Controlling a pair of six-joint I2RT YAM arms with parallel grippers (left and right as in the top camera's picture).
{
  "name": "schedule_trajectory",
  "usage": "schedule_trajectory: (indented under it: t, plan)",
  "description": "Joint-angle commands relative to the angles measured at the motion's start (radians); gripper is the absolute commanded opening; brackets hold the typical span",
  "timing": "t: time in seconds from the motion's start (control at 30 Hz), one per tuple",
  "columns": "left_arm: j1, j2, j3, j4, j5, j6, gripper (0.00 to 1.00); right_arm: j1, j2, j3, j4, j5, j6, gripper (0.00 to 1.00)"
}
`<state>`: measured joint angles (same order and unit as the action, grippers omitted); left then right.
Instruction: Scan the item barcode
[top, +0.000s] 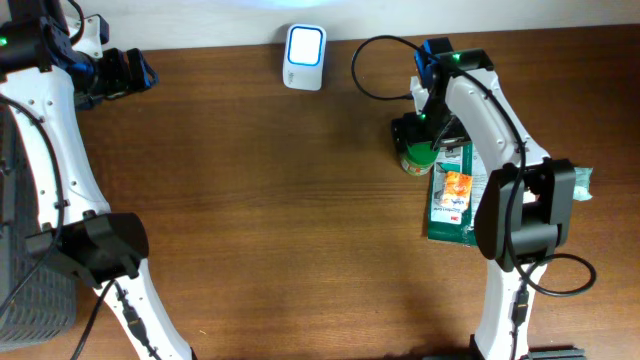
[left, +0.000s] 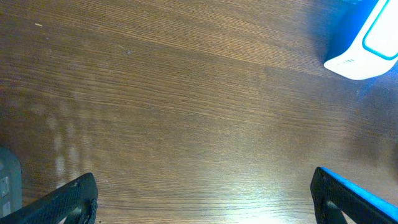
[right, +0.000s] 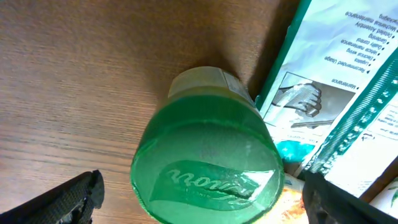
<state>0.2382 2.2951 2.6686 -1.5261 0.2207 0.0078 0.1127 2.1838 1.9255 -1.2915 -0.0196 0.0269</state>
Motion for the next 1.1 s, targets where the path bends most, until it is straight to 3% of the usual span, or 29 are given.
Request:
schedule_trajectory:
  t: [0.0, 0.2, 0.27, 0.53, 0.8, 0.87, 0.97, 1.07]
  plan:
    - [0.0, 0.007, 0.016, 0.0, 0.01, 0.005, 0.99, 0.005, -0.034, 0.124, -0.022, -0.003, 0.004, 0.98]
    - [0.0, 0.007, 0.016, 0.0, 0.01, 0.005, 0.99, 0.005, -0.109, 0.591, -0.397, -0.014, 0.005, 0.98]
    - [0.0, 0.007, 0.016, 0.0, 0.01, 0.005, 0.99, 0.006, -0.189, 0.639, -0.407, -0.041, 0.008, 0.98]
    - [0.0, 0.007, 0.016, 0.0, 0.01, 0.005, 0.99, 0.005, -0.597, 0.639, -0.407, -0.058, 0.008, 0.98]
    - [0.0, 0.007, 0.016, 0.0, 0.01, 0.005, 0.99, 0.005, -0.783, 0.636, -0.407, -0.021, 0.003, 0.98]
    - [0.0, 0.007, 0.016, 0.0, 0.01, 0.005, 0.99, 0.004, -0.804, 0.628, -0.404, -0.011, -0.055, 0.98]
    - [0.0, 0.007, 0.016, 0.0, 0.01, 0.005, 0.99, 0.004, -0.845, 0.541, -0.314, 0.011, -0.106, 0.98]
    - [0.0, 0.007, 0.016, 0.0, 0.01, 0.005, 0.99, 0.004, -0.941, 0.256, -0.071, 0.039, -0.174, 0.98]
